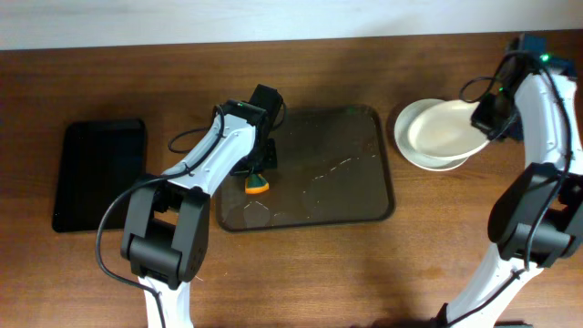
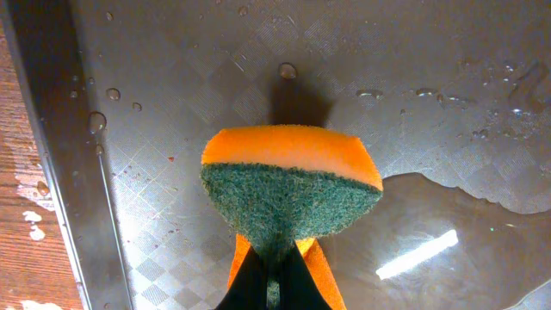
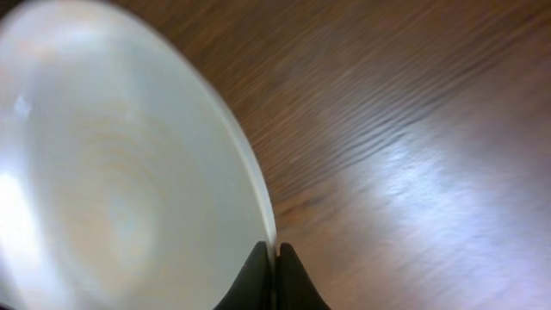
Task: Clean dirty plates on tray and stack at the side
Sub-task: 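Return the sponge with the left gripper to the black tray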
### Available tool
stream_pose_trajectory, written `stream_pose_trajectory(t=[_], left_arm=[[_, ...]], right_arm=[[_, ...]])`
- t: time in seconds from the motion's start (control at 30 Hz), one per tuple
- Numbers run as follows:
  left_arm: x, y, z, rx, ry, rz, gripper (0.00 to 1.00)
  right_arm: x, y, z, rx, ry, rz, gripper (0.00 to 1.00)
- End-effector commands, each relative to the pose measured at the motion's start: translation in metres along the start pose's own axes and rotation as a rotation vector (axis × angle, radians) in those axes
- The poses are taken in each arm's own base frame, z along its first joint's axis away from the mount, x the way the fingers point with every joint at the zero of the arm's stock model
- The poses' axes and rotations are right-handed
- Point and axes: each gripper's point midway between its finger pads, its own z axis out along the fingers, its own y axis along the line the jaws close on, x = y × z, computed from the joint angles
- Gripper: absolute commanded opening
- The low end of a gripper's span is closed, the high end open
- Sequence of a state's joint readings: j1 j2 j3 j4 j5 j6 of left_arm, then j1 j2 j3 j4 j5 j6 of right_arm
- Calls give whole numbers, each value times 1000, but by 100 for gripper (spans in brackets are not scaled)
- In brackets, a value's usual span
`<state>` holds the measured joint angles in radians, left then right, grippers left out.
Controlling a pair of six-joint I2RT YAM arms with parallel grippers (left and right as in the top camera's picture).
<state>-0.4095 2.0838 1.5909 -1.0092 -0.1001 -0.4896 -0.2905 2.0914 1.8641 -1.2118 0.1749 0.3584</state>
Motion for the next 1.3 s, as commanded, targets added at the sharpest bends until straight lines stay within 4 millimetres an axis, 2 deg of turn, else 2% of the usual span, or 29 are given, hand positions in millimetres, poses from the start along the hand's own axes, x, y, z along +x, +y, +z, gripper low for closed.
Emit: stream_pose_trajectory(t=[0.0,0.07,0.1,0.13,0.17,0.2,0.23,0.3,0.33,0.37,0.4,0.43,0.47,0.5,0.57,0.67,0.7,0.77,0.8,0.97,1.03,1.07,1.1,1.17,1.23,1.27], left_arm=[[-1,-2,-10,19,-20,12,0],[-2,-2,-10,21,-22,12,0],[-2,-2,-10,21,-22,12,0],[-2,-2,-10,20,-22,12,0],[-2,-2,-10,20,-22,12,0],[-4,-3,-10,25,-31,11,0],[-5,-2,-13,26,-35,8,0],[-17,4,-34,45,-84,46,0],[-29,16,-56,58,-140,16,0],[-40,40,-79,70,-193,-43,0],[-46,64,-92,69,-218,-100,0],[-51,92,-98,59,-228,-166,0],[-52,105,-96,50,-222,-196,0],[-53,135,-90,30,-205,-266,0],[-54,172,-84,8,-196,-352,0],[-59,243,-80,-30,-224,-518,0],[-59,266,-76,-40,-229,-571,0],[-57,292,-65,-49,-217,-633,0],[-53,302,-53,-58,-191,-653,0],[-38,324,-1,-78,-69,-700,11],[-33,331,9,-82,-42,-709,13],[-31,334,12,-84,-35,-718,37],[-32,338,9,-84,-42,-726,39],[-36,338,-11,-69,-50,-729,36],[-48,320,-62,63,-103,-724,39],[-51,306,-88,151,-132,-717,39]], right_arm=[[7,13,-1,-48,5,-25,31],[8,17,-1,-55,9,-30,31],[11,24,-2,-97,26,-32,42],[15,32,-3,-145,43,-59,47],[21,46,-6,-220,64,-112,47],[30,64,-15,-285,80,-160,49],[36,74,-24,-296,72,-187,51],[47,92,-45,-315,42,-243,53],[60,112,-65,-340,8,-305,57],[75,136,-83,-365,-25,-377,69],[91,159,-90,-365,-50,-449,98],[105,174,-90,-366,-48,-497,98],[122,190,-88,-373,-41,-548,98],[142,209,-85,-384,-41,-607,98],[170,233,-75,-407,-50,-683,98],[235,274,-44,-463,-79,-812,98],[247,281,-37,-479,-91,-839,98],[265,295,-36,-513,-119,-879,98],[266,297,-38,-521,-126,-883,98],[262,295,-36,-506,-133,-877,98],[262,295,-36,-506,-134,-878,99],[262,295,-36,-506,-134,-878,98],[262,295,-36,-506,-134,-878,98],[262,295,-36,-506,-133,-877,98],[260,292,-48,-515,-149,-874,99],[254,283,-62,-503,-177,-863,98]])
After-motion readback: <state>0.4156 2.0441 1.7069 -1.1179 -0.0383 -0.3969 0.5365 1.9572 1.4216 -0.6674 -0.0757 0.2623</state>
